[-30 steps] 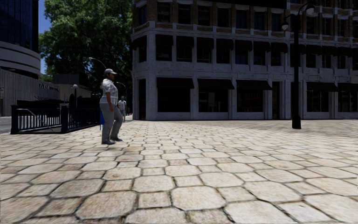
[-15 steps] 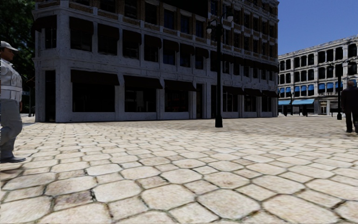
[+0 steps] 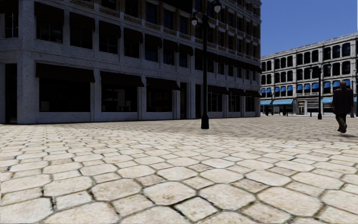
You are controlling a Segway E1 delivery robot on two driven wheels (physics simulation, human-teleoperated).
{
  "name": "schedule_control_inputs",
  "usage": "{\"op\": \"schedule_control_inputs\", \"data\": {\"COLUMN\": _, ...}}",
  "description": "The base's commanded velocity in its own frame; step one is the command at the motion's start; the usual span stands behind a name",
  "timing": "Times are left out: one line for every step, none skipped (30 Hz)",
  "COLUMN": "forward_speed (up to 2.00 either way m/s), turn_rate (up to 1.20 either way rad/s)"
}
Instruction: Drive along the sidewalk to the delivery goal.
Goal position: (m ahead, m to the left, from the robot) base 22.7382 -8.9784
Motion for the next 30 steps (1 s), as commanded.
{"op": "schedule_control_inputs", "data": {"forward_speed": 2.00, "turn_rate": -0.76}}
{"op": "schedule_control_inputs", "data": {"forward_speed": 2.00, "turn_rate": -0.92}}
{"op": "schedule_control_inputs", "data": {"forward_speed": 2.00, "turn_rate": -1.08}}
{"op": "schedule_control_inputs", "data": {"forward_speed": 2.00, "turn_rate": -1.08}}
{"op": "schedule_control_inputs", "data": {"forward_speed": 2.00, "turn_rate": -1.12}}
{"op": "schedule_control_inputs", "data": {"forward_speed": 2.00, "turn_rate": -1.12}}
{"op": "schedule_control_inputs", "data": {"forward_speed": 2.00, "turn_rate": -0.45}}
{"op": "schedule_control_inputs", "data": {"forward_speed": 2.00, "turn_rate": -0.16}}
{"op": "schedule_control_inputs", "data": {"forward_speed": 2.00, "turn_rate": -0.07}}
{"op": "schedule_control_inputs", "data": {"forward_speed": 2.00, "turn_rate": -0.07}}
{"op": "schedule_control_inputs", "data": {"forward_speed": 2.00, "turn_rate": -0.04}}
{"op": "schedule_control_inputs", "data": {"forward_speed": 2.00, "turn_rate": -0.03}}
{"op": "schedule_control_inputs", "data": {"forward_speed": 2.00, "turn_rate": -0.03}}
{"op": "schedule_control_inputs", "data": {"forward_speed": 2.00, "turn_rate": -0.02}}
{"op": "schedule_control_inputs", "data": {"forward_speed": 2.00, "turn_rate": -0.02}}
{"op": "schedule_control_inputs", "data": {"forward_speed": 2.00, "turn_rate": -0.02}}
{"op": "schedule_control_inputs", "data": {"forward_speed": 2.00, "turn_rate": -0.02}}
{"op": "schedule_control_inputs", "data": {"forward_speed": 2.00, "turn_rate": -0.02}}
{"op": "schedule_control_inputs", "data": {"forward_speed": 2.00, "turn_rate": -0.02}}
{"op": "schedule_control_inputs", "data": {"forward_speed": 2.00, "turn_rate": -0.02}}
{"op": "schedule_control_inputs", "data": {"forward_speed": 2.00, "turn_rate": -0.02}}
{"op": "schedule_control_inputs", "data": {"forward_speed": 2.00, "turn_rate": -0.02}}
{"op": "schedule_control_inputs", "data": {"forward_speed": 2.00, "turn_rate": -0.02}}
{"op": "schedule_control_inputs", "data": {"forward_speed": 2.00, "turn_rate": -0.02}}
{"op": "schedule_control_inputs", "data": {"forward_speed": 2.00, "turn_rate": -0.02}}
{"op": "schedule_control_inputs", "data": {"forward_speed": 2.00, "turn_rate": -0.02}}
{"op": "schedule_control_inputs", "data": {"forward_speed": 2.00, "turn_rate": -0.02}}
{"op": "schedule_control_inputs", "data": {"forward_speed": 2.00, "turn_rate": -0.02}}
{"op": "schedule_control_inputs", "data": {"forward_speed": 2.00, "turn_rate": -0.02}}
{"op": "schedule_control_inputs", "data": {"forward_speed": 2.00, "turn_rate": -0.02}}
